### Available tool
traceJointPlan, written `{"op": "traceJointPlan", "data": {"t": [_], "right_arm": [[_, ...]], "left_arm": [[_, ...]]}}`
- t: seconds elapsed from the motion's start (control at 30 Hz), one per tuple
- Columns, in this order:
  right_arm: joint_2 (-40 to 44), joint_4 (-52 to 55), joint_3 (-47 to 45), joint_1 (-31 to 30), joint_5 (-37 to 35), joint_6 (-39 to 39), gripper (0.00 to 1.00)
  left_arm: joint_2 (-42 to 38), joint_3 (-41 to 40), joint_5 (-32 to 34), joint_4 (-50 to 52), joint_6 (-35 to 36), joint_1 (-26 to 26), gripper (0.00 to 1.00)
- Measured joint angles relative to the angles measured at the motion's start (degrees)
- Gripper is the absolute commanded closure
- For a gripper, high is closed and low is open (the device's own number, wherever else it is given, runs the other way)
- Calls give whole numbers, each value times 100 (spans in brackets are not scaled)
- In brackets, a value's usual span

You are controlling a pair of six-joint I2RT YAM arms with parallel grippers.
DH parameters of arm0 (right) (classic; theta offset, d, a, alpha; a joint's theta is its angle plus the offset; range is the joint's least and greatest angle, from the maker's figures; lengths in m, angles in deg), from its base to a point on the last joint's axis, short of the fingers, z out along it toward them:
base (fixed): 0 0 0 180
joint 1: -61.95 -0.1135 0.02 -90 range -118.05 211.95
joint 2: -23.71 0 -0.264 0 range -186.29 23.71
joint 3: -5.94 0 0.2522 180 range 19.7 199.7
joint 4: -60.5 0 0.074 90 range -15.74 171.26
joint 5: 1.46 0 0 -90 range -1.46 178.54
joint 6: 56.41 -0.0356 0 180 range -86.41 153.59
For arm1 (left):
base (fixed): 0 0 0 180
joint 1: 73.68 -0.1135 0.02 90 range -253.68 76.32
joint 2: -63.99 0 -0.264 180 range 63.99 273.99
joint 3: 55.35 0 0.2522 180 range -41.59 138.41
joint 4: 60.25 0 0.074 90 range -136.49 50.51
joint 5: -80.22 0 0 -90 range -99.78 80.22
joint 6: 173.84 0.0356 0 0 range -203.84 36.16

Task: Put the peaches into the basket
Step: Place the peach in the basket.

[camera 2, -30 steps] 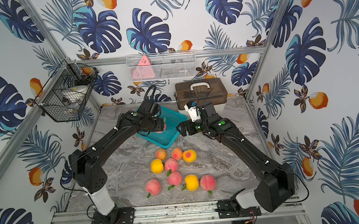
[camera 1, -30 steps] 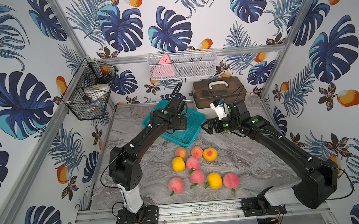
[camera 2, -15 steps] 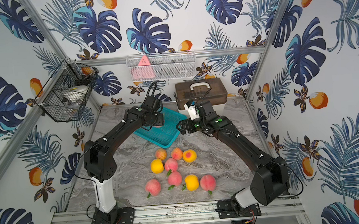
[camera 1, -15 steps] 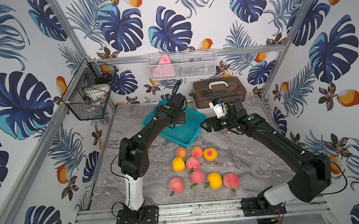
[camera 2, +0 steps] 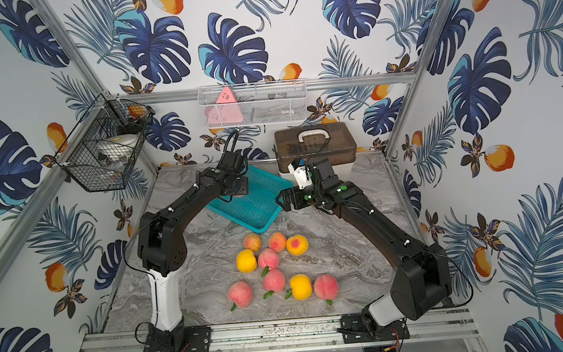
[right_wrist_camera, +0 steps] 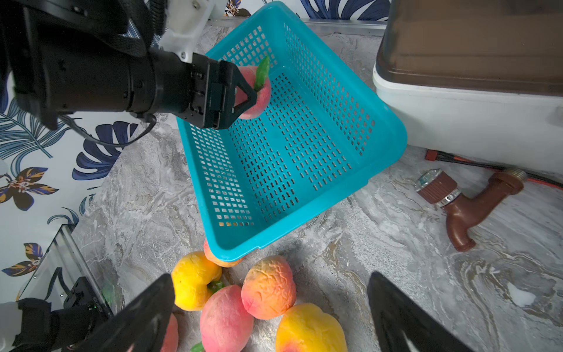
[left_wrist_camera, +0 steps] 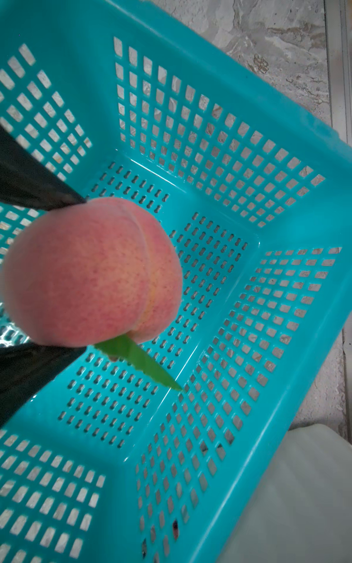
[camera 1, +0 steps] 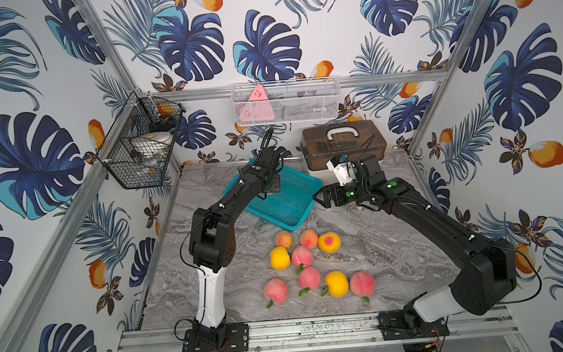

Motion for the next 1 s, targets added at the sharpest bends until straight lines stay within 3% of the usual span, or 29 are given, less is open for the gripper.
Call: {"op": "traceJointPlan", "data": {"t": [1.0], "right_arm": [[-26, -256, -216, 0, 227, -107, 0]], "left_arm": [[925, 402, 658, -1106, 726, -90, 37]]}}
